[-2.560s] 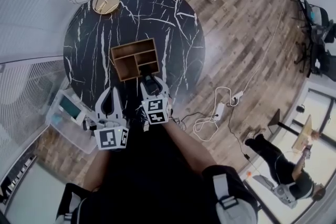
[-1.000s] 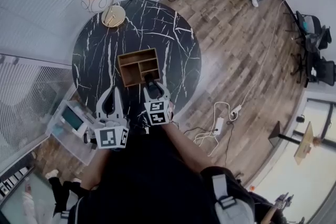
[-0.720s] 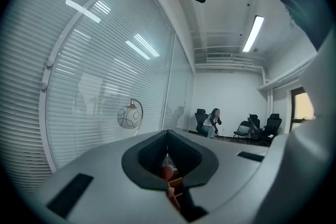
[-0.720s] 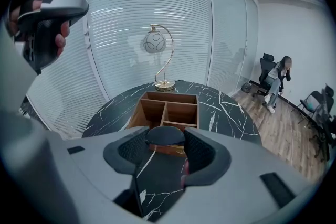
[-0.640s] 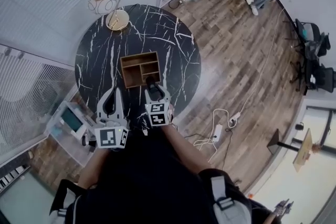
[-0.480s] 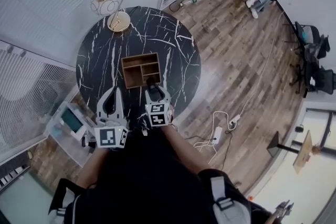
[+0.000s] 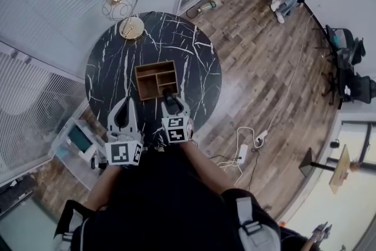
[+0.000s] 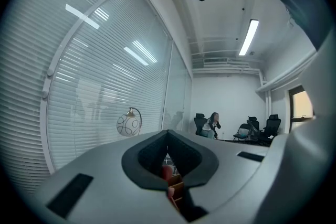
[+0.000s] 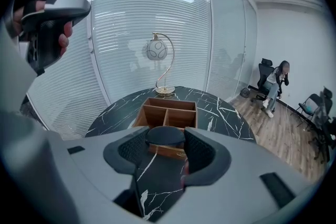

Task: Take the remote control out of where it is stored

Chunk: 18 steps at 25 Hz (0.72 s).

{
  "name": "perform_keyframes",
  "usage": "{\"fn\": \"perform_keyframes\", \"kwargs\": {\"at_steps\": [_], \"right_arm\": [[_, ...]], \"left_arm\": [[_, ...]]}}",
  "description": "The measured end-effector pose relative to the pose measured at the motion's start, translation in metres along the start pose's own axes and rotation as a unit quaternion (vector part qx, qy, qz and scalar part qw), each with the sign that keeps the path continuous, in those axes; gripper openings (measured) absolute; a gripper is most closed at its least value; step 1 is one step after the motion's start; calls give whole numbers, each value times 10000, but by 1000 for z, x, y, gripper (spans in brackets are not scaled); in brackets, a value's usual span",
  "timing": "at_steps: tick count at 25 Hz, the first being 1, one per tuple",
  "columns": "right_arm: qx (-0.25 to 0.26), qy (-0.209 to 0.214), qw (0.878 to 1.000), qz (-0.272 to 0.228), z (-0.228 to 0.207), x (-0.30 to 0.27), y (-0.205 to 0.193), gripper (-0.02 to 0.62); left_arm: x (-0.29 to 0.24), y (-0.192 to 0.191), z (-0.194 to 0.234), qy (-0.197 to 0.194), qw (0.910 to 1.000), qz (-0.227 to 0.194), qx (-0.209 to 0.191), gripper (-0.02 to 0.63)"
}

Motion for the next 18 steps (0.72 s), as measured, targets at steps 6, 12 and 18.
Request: {"fn": "perform_keyframes", "kwargs": {"at_steps": [6, 12, 18], "right_arm": [[-19, -42, 9999, -163, 0, 11, 8, 206], [-45, -93, 9994, -337, 0, 23, 17, 206], [-85, -149, 9988, -458, -1, 31, 22, 206]], "left_arm": [[5, 2, -2, -18, 10000, -64, 27, 8], [9, 4, -4, -69, 9999, -126, -31, 8], [12, 7, -6, -117, 9998, -171, -46, 8]]}}
Point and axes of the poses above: the fingertips, and each gripper's own axes: x backward along the fingers, z to its left, y out of its top, the point moved 1 cm from there along x, backward along the fingers, and after that the axes turned 10 degrees about z, right-handed, at the moved point
